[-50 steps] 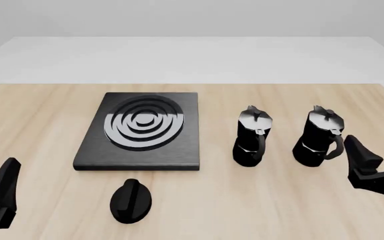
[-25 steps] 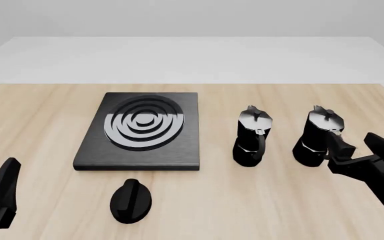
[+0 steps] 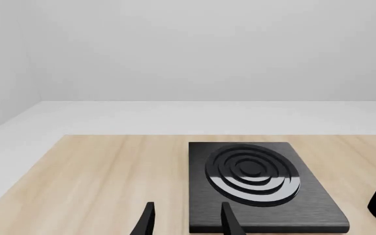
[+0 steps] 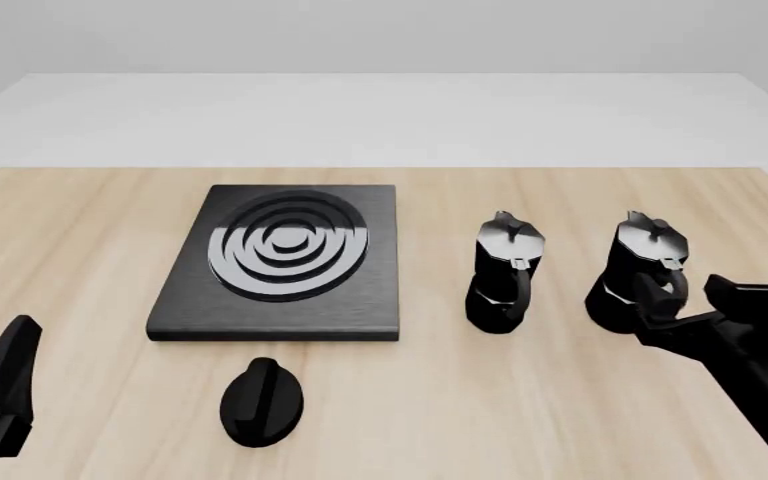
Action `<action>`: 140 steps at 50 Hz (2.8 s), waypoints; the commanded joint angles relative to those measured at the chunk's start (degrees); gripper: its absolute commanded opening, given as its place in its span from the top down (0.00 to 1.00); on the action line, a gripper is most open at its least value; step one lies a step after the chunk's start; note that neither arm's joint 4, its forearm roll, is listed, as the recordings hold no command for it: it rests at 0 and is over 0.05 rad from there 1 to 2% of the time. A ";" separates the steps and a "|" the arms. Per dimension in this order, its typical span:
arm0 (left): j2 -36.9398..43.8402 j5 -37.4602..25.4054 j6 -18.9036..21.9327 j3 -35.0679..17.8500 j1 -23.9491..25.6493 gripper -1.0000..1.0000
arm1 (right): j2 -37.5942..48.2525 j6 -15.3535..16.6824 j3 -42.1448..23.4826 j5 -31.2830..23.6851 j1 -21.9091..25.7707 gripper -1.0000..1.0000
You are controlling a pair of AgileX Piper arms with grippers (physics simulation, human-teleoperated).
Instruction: Put the right moka pot on the stove.
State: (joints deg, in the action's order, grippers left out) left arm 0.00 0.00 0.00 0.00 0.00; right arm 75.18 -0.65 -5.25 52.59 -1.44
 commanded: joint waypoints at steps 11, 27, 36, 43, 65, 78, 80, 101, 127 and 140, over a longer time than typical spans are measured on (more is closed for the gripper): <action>0.00 0.00 0.00 0.00 0.00 0.00 | 12.92 -0.21 -0.84 9.90 -1.12 0.00; 0.00 0.00 0.00 0.00 0.00 0.00 | 18.49 -0.74 -2.19 12.67 -1.35 0.00; 0.00 0.00 0.00 0.00 0.00 0.00 | 21.56 -1.08 -2.72 14.89 -1.32 0.00; 0.00 0.00 0.00 0.00 0.00 0.00 | 23.61 -0.65 -3.20 16.43 -1.41 1.00; 0.00 0.00 0.00 0.00 0.00 0.00 | -17.79 4.54 -3.82 -16.42 2.03 1.00; 0.00 0.00 0.00 0.00 0.00 0.00 | -28.97 5.50 -6.96 -28.02 3.12 1.00; 0.00 0.00 0.00 0.00 0.00 0.00 | -30.17 5.65 -7.40 -29.36 3.26 1.00; 0.00 0.00 0.00 0.00 0.00 0.00 | -38.84 7.62 -16.87 -43.78 9.18 1.00; 0.00 0.00 0.00 0.00 0.00 0.00 | -30.55 9.02 -28.36 -41.43 20.51 1.00; 0.00 0.00 0.00 0.00 0.00 0.00 | -18.02 7.01 -33.08 -30.75 28.82 1.00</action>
State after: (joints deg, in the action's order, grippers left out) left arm 0.00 0.00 0.00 0.00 0.00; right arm 51.24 7.08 -33.44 16.04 22.83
